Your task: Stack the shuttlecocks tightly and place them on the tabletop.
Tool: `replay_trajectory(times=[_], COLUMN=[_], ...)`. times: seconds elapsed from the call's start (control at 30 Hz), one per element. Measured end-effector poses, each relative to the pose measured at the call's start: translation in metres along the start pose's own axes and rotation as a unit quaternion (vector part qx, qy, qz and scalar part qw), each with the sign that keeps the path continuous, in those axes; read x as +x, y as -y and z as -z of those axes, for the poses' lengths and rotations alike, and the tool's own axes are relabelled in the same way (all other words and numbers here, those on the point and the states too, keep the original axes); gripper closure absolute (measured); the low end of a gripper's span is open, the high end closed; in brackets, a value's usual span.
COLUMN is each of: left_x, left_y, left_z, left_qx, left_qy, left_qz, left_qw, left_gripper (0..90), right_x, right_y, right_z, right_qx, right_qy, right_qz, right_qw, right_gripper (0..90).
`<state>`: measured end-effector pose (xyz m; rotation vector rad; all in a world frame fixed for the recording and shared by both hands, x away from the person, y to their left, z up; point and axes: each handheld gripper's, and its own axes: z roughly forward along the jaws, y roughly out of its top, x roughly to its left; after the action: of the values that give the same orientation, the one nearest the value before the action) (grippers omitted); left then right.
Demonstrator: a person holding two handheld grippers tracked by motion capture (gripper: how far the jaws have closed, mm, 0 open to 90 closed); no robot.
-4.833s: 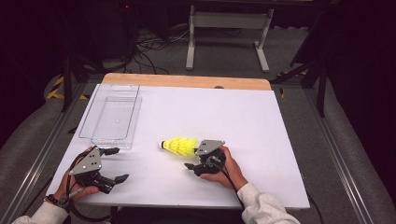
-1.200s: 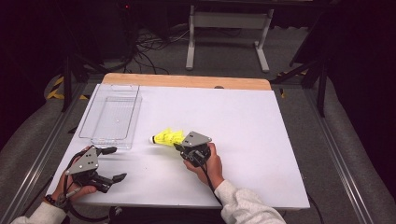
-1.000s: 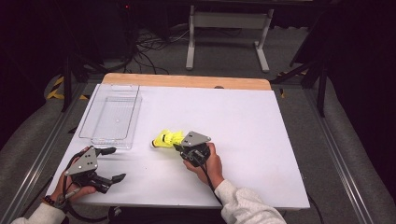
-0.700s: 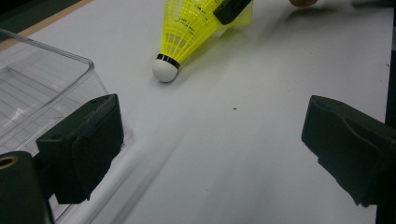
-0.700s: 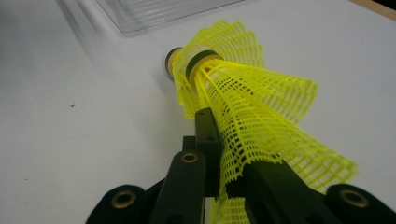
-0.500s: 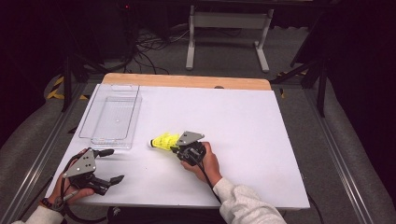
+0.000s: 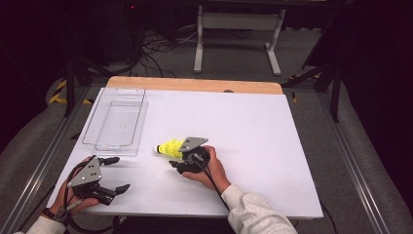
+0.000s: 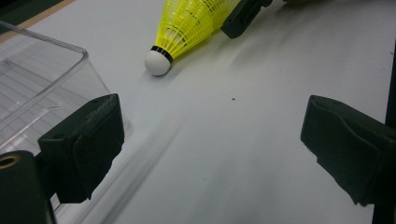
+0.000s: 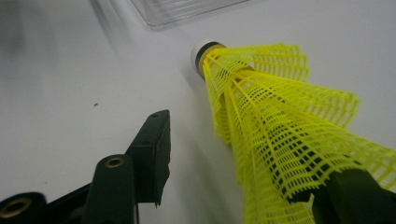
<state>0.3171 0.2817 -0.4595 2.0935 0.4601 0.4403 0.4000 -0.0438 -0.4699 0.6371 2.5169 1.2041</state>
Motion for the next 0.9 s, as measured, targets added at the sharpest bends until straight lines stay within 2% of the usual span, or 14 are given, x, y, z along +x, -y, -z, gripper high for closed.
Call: replay_trajectory(times=[0.07, 0.13, 0.2, 0.27, 0.43, 0.6, 0.8, 0.83, 0.9], left_x=[0.000, 0.000, 0.000, 0.000, 0.000, 0.001, 0.001, 0.001, 0.002], left_y=[0.000, 0.000, 0.000, 0.000, 0.001, 0.001, 0.001, 0.001, 0.001], left_z=[-0.001, -0.001, -0.002, -0.002, -0.003, -0.003, -0.004, -0.003, -0.003], left_qx=[0.002, 0.003, 0.005, 0.005, 0.007, 0.009, 0.008, 0.007, 0.007], left_qy=[0.001, 0.001, 0.003, 0.004, 0.005, 0.003, 0.003, 0.002, 0.002], left_qz=[-0.001, -0.002, -0.001, 0.001, 0.002, 0.002, 0.005, 0.004, 0.005], left_qw=[1.0000, 1.0000, 1.0000, 1.0000, 1.0000, 1.0000, 1.0000, 1.0000, 1.0000], left_gripper=[7.1, 7.0, 7.0, 7.0, 6.9, 6.8, 6.8, 6.8, 6.8], right_x=[0.001, 0.003, 0.005, 0.005, 0.007, 0.010, 0.012, 0.012, 0.013], right_y=[-0.004, -0.007, -0.009, -0.009, -0.012, -0.013, -0.013, -0.013, -0.013], right_z=[-0.004, -0.008, -0.011, -0.013, -0.016, -0.018, -0.019, -0.018, -0.017], right_qx=[-0.003, -0.001, 0.006, 0.008, 0.010, 0.014, 0.010, 0.010, 0.004], right_qy=[0.009, 0.017, 0.036, 0.038, 0.075, 0.081, 0.082, 0.081, 0.078], right_qz=[-0.015, -0.015, -0.018, -0.019, -0.027, -0.019, -0.009, -0.004, -0.007], right_qw=[0.9998, 0.9998, 0.9992, 0.9991, 0.9968, 0.9964, 0.9965, 0.9966, 0.9969], right_gripper=[44.7, 44.8, 49.6, 50.5, 67.7, 81.3, 83.0, 86.4, 87.0])
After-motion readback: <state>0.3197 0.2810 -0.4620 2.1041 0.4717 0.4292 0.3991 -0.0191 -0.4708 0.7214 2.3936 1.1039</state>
